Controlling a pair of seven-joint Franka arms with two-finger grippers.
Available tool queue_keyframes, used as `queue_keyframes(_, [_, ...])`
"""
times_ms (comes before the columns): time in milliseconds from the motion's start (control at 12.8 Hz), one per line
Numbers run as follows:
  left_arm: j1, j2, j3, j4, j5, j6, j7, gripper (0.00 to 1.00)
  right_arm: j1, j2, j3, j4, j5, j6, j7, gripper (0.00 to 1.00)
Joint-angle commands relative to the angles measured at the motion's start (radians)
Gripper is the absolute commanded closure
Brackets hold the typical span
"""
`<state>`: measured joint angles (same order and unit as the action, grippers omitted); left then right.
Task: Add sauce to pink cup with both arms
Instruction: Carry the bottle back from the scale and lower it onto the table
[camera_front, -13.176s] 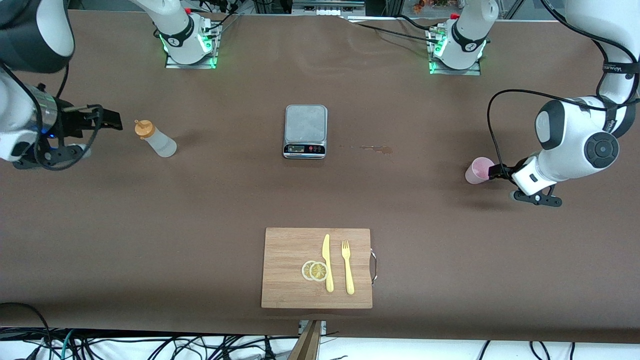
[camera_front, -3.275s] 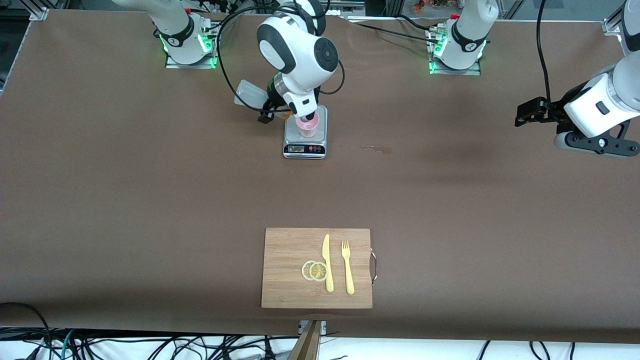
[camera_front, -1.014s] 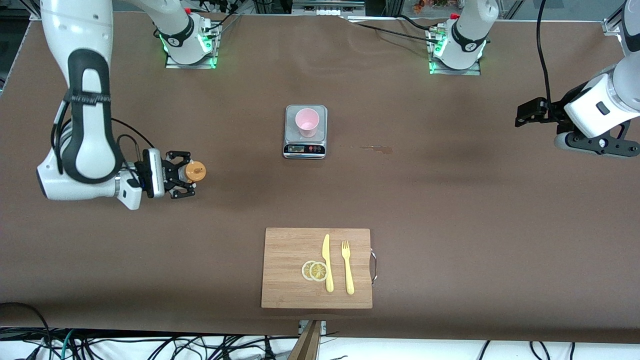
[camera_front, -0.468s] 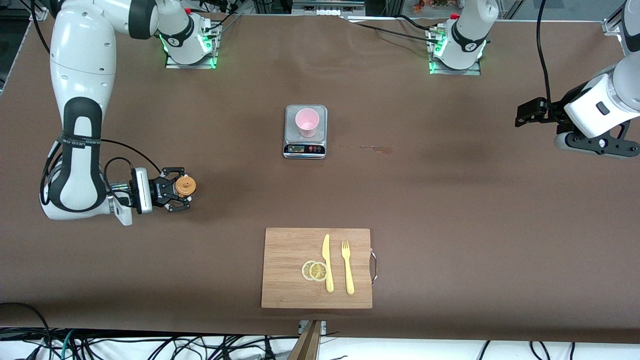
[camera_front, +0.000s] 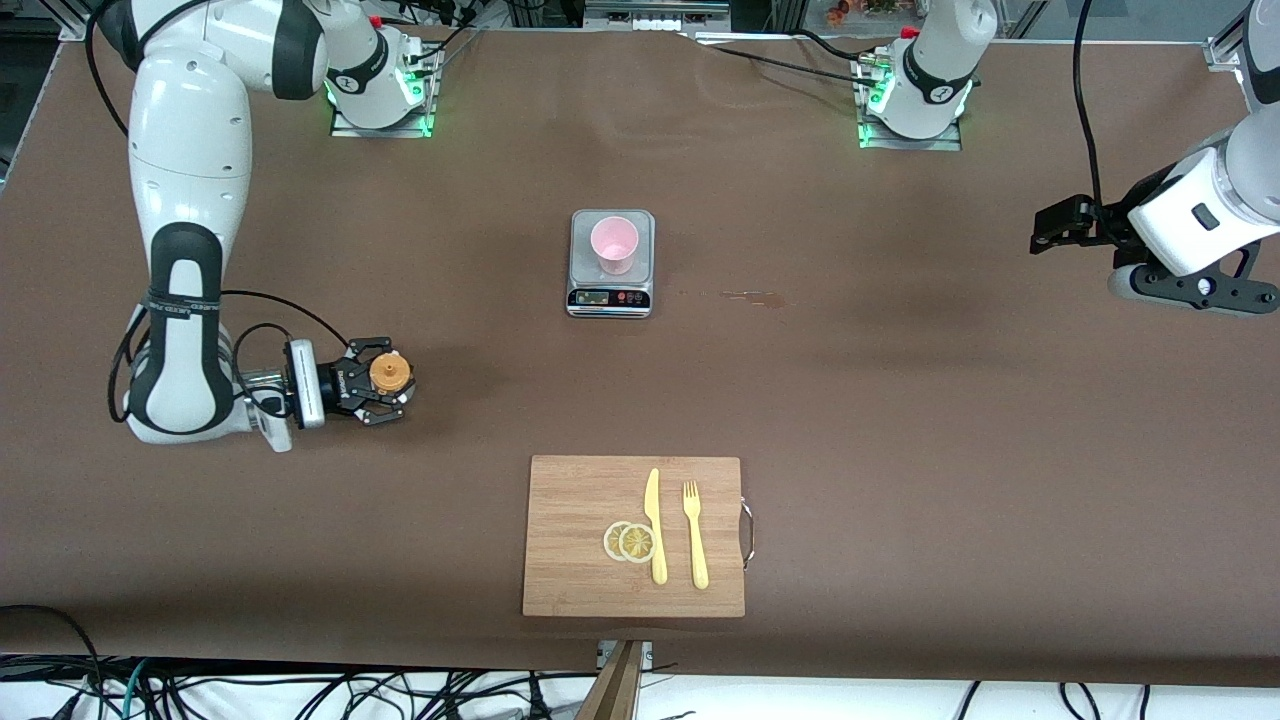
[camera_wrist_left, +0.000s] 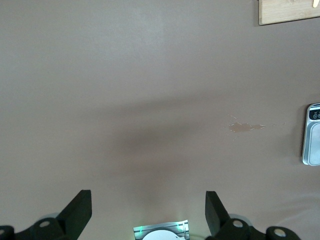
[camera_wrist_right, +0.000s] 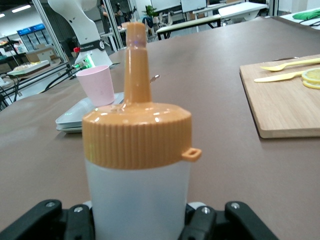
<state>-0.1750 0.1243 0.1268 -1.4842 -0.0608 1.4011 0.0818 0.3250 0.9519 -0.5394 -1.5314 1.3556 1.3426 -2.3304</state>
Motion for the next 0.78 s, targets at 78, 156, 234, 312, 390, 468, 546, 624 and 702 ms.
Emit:
queue_keyframes(78, [-0.003,0.012,0.002,0.033,0.012,-0.025,0.019,0.00,-0.018,0.021,0.062,0.013,0.095,-0.020,-0.006,0.71])
queue_keyframes(156, [-0.003,0.012,0.002,0.033,0.012,-0.025,0.019,0.00,-0.018,0.025,0.079,0.008,0.120,-0.016,-0.006,0.71])
queue_keyframes(234, [-0.003,0.012,0.002,0.033,0.012,-0.025,0.019,0.00,-0.017,0.030,0.088,0.004,0.140,-0.014,-0.006,0.71])
queue_keyframes(312, [-0.004,0.012,0.002,0.035,0.012,-0.025,0.019,0.00,-0.017,0.034,0.094,-0.004,0.167,-0.017,-0.004,0.71])
queue_keyframes(390, [-0.005,0.017,0.002,0.035,0.012,-0.025,0.019,0.00,-0.015,0.041,0.104,-0.021,0.195,-0.023,-0.006,0.71])
queue_keyframes(468, [-0.005,0.017,0.002,0.035,0.012,-0.025,0.021,0.00,-0.017,0.045,0.113,-0.033,0.210,-0.029,-0.009,0.71])
queue_keyframes(546, [-0.003,0.017,0.002,0.035,0.012,-0.025,0.021,0.00,-0.017,0.047,0.114,-0.050,0.233,-0.040,-0.009,0.71])
queue_keyframes(624, [-0.003,0.017,0.002,0.035,0.012,-0.025,0.021,0.00,-0.017,0.047,0.114,-0.059,0.249,-0.054,-0.007,0.71])
queue_keyframes(702, [-0.003,0.017,0.002,0.035,0.012,-0.025,0.019,0.00,-0.018,0.047,0.114,-0.061,0.249,-0.057,-0.001,0.62])
